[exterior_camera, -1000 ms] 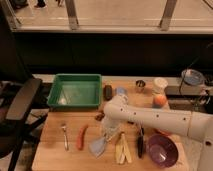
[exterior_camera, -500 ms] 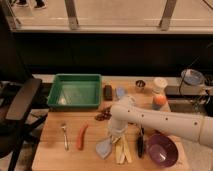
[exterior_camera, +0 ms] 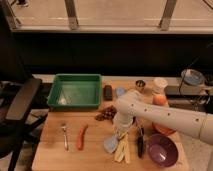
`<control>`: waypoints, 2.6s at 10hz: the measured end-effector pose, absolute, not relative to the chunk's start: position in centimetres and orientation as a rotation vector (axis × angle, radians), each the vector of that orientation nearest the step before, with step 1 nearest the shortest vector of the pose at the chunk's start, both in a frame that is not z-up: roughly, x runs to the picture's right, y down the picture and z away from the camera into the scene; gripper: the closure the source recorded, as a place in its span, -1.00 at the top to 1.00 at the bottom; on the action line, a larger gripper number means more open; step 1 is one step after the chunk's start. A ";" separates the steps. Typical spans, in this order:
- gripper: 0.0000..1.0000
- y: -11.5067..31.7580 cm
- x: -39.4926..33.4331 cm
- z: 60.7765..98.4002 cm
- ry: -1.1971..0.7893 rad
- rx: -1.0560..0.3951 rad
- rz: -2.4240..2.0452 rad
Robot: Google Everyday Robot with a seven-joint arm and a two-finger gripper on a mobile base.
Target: Wipe table surface with towel
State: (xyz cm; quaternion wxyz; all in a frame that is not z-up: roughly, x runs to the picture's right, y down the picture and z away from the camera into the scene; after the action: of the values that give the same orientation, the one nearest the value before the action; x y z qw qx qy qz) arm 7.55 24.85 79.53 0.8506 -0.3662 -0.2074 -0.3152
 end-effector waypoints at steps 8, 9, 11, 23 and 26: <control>-1.00 25.1 -0.1 79.2 -0.559 -0.718 -0.721; -1.00 26.3 0.1 77.8 -0.555 -0.726 -0.698; -1.00 27.5 1.9 76.4 -0.525 -0.745 -0.655; -1.00 20.6 -1.8 82.0 -0.563 -0.688 -0.740; -1.00 24.2 -2.1 79.2 -0.581 -0.726 -0.712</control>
State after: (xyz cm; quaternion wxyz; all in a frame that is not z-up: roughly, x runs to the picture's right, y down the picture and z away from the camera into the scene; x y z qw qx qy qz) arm -2.07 24.22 79.22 0.8333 -0.3426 -0.2744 -0.3361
